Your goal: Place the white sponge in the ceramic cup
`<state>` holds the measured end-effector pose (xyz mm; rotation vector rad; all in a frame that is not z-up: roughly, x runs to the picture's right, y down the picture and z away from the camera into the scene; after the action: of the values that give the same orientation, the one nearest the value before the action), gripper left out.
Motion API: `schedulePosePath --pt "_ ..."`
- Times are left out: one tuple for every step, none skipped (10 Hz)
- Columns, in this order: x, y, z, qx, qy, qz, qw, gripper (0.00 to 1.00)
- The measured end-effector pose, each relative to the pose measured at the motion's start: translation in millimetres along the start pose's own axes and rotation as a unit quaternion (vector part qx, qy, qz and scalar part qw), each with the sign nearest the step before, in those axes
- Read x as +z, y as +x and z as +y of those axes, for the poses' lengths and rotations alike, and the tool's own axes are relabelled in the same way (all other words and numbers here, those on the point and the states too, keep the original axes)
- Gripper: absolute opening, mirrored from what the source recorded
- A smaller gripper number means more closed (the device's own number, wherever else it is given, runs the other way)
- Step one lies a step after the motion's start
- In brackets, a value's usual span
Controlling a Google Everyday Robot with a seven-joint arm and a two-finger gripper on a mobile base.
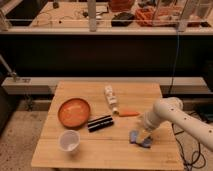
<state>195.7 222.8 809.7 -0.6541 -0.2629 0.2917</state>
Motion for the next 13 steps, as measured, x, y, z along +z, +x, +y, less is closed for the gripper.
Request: schedulePosePath --pt "1.5 0.6 -1.2 0.004 0.000 0.000 1.0000 0.80" --pt "2.1 1.5 -1.3 0.007 -0.001 -0.001 1.0000 0.80" --pt "3.3 1.7 -1.7 0.010 -0.001 -0.001 0.9999 0.80" --pt "4.5 2.0 -2.1 0.013 -0.002 -0.001 0.9999 0.80" --pt "5.5 3.0 -2.6 0.016 -0.002 -0.001 0.9999 0.80" --pt "6.2 4.3 -3.3 0.019 -0.002 -0.001 0.9998 0.80" --pt "7.1 4.3 -3.7 0.021 -0.002 -0.001 0.9998 0.80" --pt "7.4 3.7 -5.0 0.023 -0.001 -0.002 0.9997 0.80" --pt "8.2 3.1 -5.8 0.024 -0.001 -0.002 0.9997 0.80" --pt "9.1 3.2 -6.0 0.026 -0.001 -0.002 0.9997 0.80" --pt "9.4 3.9 -6.9 0.028 0.000 -0.002 0.9996 0.79" --pt "10.1 4.5 -7.4 0.031 0.000 -0.003 0.9995 0.79" --pt "10.4 4.7 -8.2 0.034 0.000 -0.003 0.9994 0.79"
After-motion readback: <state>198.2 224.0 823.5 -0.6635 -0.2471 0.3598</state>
